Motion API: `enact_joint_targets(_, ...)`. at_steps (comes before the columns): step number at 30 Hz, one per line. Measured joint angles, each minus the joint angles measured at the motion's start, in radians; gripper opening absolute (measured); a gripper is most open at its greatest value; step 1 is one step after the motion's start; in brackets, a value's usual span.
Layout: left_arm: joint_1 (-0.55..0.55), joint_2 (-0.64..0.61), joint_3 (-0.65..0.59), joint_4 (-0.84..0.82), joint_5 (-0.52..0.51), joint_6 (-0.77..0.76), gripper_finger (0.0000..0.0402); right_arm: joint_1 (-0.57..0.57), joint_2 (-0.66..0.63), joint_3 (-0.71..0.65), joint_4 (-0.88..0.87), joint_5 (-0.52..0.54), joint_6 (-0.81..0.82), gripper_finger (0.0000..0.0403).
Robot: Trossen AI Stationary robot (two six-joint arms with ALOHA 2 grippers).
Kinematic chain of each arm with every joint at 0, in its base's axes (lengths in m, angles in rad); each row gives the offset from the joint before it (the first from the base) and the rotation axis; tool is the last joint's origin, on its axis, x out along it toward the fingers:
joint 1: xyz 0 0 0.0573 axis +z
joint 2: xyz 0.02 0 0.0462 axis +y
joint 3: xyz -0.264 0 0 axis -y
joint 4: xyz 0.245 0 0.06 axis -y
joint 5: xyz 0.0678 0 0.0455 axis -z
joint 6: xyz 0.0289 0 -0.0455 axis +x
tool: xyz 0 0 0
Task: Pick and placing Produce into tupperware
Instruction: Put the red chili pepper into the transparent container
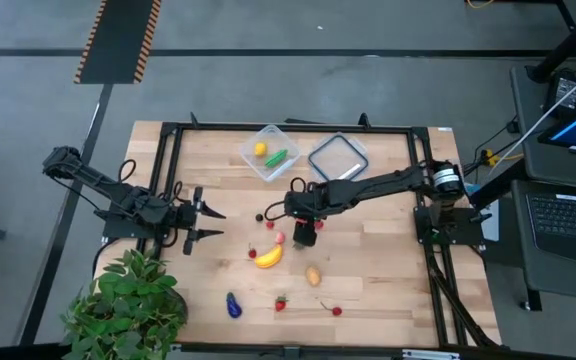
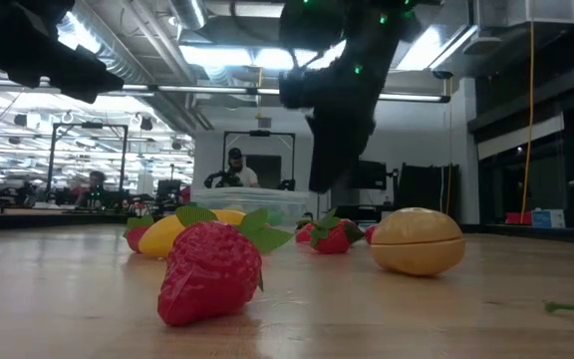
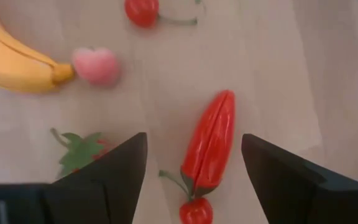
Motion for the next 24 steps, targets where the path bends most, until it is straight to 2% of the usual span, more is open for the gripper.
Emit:
enact_joint_targets(6, 0.0, 0.0, 0.0, 0.0, 0.0, 0.0, 0.0185, -0.013, 0.053, -0.001, -0.006, -0.016, -0.004, 0.0264)
enact_joint_targets(15, 0.0, 0.0, 0.0, 0.0, 0.0, 0.0, 0.0185, -0.035, 0.053, -0.001, -0.007, -0.017, 0.001, 0.0264)
enact_joint_targets(24, 0.0, 0.0, 0.0, -0.001, 0.0, 0.0, 0.0185, -0.037, 0.068, -0.002, -0.011, -0.065, 0.026, 0.0264)
